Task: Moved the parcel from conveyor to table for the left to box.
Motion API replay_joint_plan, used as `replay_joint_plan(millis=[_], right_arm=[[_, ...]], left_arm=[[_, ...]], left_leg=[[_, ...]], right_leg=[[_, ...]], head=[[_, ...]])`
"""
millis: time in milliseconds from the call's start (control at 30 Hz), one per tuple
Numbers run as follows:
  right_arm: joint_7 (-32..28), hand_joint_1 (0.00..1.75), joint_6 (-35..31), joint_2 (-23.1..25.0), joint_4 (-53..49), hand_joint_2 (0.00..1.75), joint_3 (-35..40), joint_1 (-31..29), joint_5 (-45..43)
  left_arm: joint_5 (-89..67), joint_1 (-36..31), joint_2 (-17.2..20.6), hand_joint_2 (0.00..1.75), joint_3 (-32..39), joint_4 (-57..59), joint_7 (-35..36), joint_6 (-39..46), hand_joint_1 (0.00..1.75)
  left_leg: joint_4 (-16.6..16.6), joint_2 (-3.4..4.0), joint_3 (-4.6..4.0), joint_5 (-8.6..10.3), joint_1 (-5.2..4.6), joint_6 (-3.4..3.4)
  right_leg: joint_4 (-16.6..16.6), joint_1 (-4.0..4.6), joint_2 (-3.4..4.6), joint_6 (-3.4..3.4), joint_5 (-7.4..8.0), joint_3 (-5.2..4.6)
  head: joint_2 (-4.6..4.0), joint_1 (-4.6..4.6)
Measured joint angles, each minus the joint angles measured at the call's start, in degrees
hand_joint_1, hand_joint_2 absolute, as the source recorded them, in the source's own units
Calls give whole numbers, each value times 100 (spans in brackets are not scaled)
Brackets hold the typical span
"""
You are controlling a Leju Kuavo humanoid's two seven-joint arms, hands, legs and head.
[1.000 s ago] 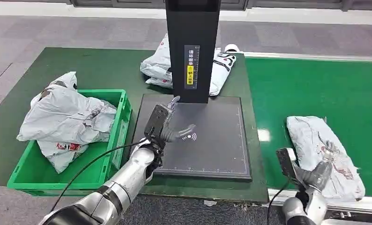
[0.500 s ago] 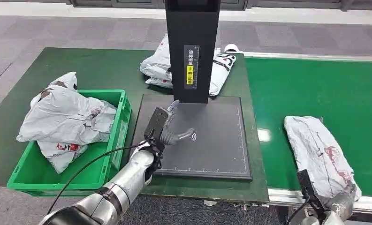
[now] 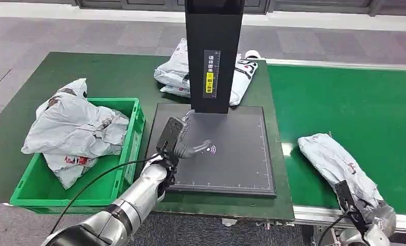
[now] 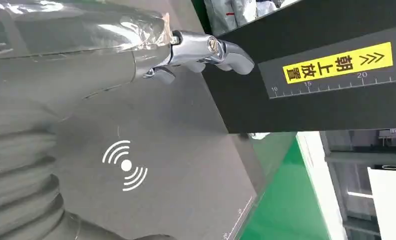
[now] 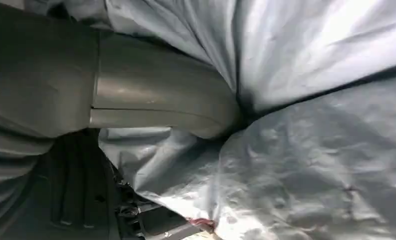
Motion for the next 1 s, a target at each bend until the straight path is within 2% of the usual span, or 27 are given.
replay_joint_plan(millis=[600,767,833,900,967,1000], right_arm=[[-4,175,13,-13,46,175,-2,-30,7],[-278,175,-2,-11,46,175,-2,-54,-13],[-632,175,-184,-2,44,175,-2,-91,-147],[-1326,175,-527,57,9,175,-7,-103,-515],[-2202,175,-757,162,-114,175,-7,-95,-1099],[-2940,175,-840,317,-416,175,-7,-52,-1847]], left_arm=[[0,0,2,175,0,0,0,0,0],[2,0,28,175,0,0,-2,2,0],[4,0,48,175,0,0,-7,4,0],[7,2,78,175,0,-6,-46,54,0],[0,10,109,175,0,-22,-101,166,0],[-24,14,118,175,0,-44,-147,254,0]], left_leg=[[0,0,6,-3,0,9],[0,4,7,-5,0,13],[0,4,6,-4,0,14],[0,5,1,-3,-1,15],[-2,14,-36,-3,-3,14],[-2,15,-21,-3,-5,14]], right_leg=[[-14,1,0,6,4,16],[-15,0,-1,8,5,19],[-14,-1,-1,11,7,20],[-12,-2,1,10,9,18],[-7,-5,16,8,11,12],[-4,-6,15,8,10,4]], head=[[0,0],[2,0],[0,0],[0,2],[0,2],[0,0]])
